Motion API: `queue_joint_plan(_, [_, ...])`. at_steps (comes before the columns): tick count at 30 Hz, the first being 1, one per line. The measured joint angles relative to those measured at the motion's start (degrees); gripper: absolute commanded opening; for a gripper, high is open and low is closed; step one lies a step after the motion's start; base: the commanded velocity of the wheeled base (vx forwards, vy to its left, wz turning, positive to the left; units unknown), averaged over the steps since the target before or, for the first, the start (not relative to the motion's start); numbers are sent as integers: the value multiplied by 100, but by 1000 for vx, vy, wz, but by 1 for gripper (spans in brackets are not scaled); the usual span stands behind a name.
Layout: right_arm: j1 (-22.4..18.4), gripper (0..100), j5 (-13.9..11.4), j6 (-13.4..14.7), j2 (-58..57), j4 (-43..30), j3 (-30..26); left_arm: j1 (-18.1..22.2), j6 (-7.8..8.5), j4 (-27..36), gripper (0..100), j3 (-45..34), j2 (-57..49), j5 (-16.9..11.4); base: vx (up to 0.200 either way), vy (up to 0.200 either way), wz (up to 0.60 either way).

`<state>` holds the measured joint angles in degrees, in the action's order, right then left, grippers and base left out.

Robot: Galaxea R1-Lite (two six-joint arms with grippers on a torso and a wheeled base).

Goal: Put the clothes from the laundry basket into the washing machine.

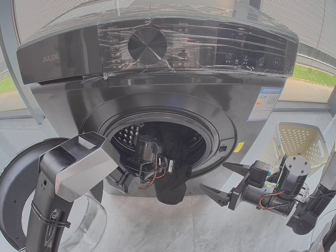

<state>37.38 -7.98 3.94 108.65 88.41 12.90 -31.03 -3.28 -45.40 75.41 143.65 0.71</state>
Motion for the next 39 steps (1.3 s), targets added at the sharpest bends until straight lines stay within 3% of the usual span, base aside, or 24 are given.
queue_joint_plan(17, [38,100,0,0,0,-2,18,297,-187,-614,0,1425,238,508,0,0,0])
queue_joint_plan(18, [38,100,0,2,0,-2,18,297,-187,-617,100,1428,254,508,0,0,0])
queue_joint_plan(29, [33,100,0,0,0,-2,13,230,-244,-501,100,984,128,449,0,0,0])
queue_joint_plan(39, [51,100,0,2,5,-2,11,18,-218,-116,100,-311,-407,-35,0,0,0])
